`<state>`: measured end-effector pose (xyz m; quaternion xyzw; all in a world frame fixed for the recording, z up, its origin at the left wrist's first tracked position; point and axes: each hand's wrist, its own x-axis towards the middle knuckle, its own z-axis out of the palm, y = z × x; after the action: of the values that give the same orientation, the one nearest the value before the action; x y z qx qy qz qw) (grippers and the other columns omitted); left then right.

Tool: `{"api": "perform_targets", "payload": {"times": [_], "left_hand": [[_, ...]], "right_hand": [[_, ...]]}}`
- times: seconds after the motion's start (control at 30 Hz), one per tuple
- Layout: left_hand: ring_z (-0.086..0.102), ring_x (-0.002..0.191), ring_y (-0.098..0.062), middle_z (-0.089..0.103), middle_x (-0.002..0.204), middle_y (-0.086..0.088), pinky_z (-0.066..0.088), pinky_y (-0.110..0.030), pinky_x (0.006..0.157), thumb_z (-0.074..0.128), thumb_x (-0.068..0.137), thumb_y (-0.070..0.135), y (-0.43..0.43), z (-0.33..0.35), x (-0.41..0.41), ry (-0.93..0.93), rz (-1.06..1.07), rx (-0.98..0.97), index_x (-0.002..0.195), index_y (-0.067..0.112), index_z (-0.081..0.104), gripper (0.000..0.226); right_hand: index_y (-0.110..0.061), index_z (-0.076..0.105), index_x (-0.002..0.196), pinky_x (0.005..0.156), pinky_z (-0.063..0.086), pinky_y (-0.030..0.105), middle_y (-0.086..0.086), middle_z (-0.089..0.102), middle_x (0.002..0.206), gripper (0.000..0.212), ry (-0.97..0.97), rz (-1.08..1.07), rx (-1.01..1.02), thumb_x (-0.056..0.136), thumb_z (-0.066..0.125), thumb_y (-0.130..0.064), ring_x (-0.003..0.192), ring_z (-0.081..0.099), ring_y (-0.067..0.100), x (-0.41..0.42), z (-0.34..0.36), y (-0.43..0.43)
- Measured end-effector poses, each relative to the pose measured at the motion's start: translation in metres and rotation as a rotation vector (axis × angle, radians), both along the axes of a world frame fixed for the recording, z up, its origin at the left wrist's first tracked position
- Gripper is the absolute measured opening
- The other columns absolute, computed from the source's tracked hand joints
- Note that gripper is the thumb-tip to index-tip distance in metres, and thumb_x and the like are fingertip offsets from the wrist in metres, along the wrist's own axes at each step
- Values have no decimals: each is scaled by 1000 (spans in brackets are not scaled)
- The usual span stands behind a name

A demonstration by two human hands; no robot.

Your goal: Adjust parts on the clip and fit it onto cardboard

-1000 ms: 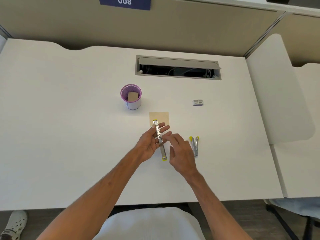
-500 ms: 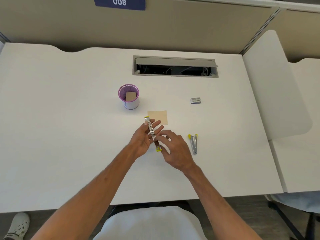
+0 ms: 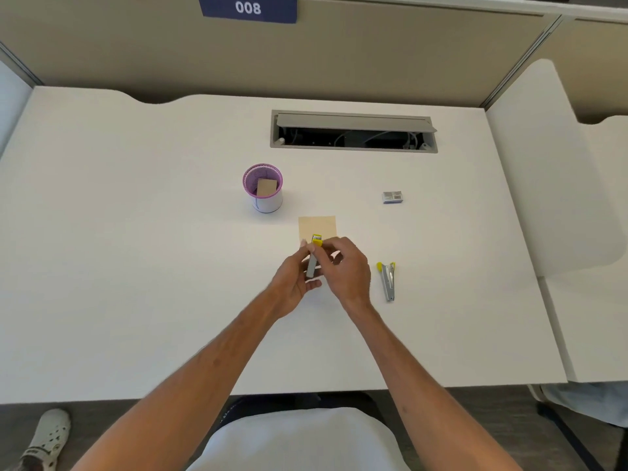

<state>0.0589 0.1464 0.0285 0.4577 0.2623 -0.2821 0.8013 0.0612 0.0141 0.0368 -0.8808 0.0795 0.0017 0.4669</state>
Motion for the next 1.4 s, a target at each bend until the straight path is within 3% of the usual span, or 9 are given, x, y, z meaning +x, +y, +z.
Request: {"api": "perform_targets", "payload": {"times": [0.17, 0.27, 0.47, 0.57, 0.67, 0.8, 1.03, 1.23, 1.4], "left_hand": [[63, 104, -23, 70, 127, -11, 53, -30, 74, 40, 117, 52, 7, 0, -3, -17, -44, 77, 144, 21, 71, 52], [75, 95, -12, 79, 125, -1, 58, -32, 81, 34, 116, 59, 4, -1, -7, -59, -127, 113, 141, 23, 72, 58], [68, 105, -15, 75, 122, -2, 56, -41, 96, 28, 113, 68, 0, -6, -10, -62, -148, 353, 135, 16, 72, 72], [67, 122, -19, 68, 133, -10, 53, -45, 102, 39, 109, 72, 1, -8, -11, -68, 1, 326, 144, 13, 58, 72], [67, 88, -19, 66, 110, -13, 59, -40, 81, 52, 104, 74, 2, -6, -10, -132, 32, 164, 143, 20, 60, 67], [69, 72, -11, 70, 102, -2, 57, -29, 60, 68, 99, 67, 0, -7, -10, -151, -3, 113, 141, 27, 58, 58], [65, 75, -15, 66, 94, 2, 55, -30, 60, 64, 103, 66, -5, -11, -12, -143, 14, 158, 134, 25, 60, 51], [71, 122, -18, 75, 131, 0, 62, -48, 99, 55, 108, 62, -2, -11, -10, -98, 18, 296, 140, 24, 58, 50], [65, 123, -18, 68, 127, 5, 54, -46, 112, 62, 110, 30, 14, -19, -7, -134, 77, 627, 140, 22, 60, 31]], "right_hand": [[-34, 56, 148, 89, 59, 29, -11, 56, 131, 78, 208, -82, 336, 81, 79, -66, 111, 64, 4, 4, 2, 10], [-27, 70, 134, 93, 65, 44, 3, 61, 135, 51, 358, -46, 497, 94, 78, -56, 119, 69, 12, 4, -1, 11], [-28, 70, 117, 73, 52, 19, -5, 81, 107, 23, 361, -82, 561, 102, 72, -45, 89, 73, 2, 1, -1, 9], [-25, 69, 121, 85, 62, 41, -3, 82, 114, 24, 365, -80, 632, 105, 70, -44, 103, 78, 20, -2, 1, 9], [-19, 72, 122, 75, 60, 50, 5, 83, 111, 27, 378, -35, 719, 106, 69, -40, 90, 76, 26, -7, 3, 11], [-20, 76, 119, 69, 63, 41, 14, 81, 107, 21, 368, -24, 688, 112, 60, -32, 90, 77, 22, -13, -2, 14], [-21, 75, 116, 62, 59, 29, 8, 81, 96, 21, 378, -17, 618, 112, 58, -31, 84, 76, 12, -11, -6, 13], [-18, 76, 111, 71, 62, 42, 13, 77, 104, 25, 372, -18, 305, 102, 73, -40, 92, 78, 27, 1, -16, 11], [-5, 66, 131, 82, 44, 36, 13, 59, 128, 53, 340, 25, -195, 99, 76, -47, 108, 67, 36, 5, -31, 10]]}}
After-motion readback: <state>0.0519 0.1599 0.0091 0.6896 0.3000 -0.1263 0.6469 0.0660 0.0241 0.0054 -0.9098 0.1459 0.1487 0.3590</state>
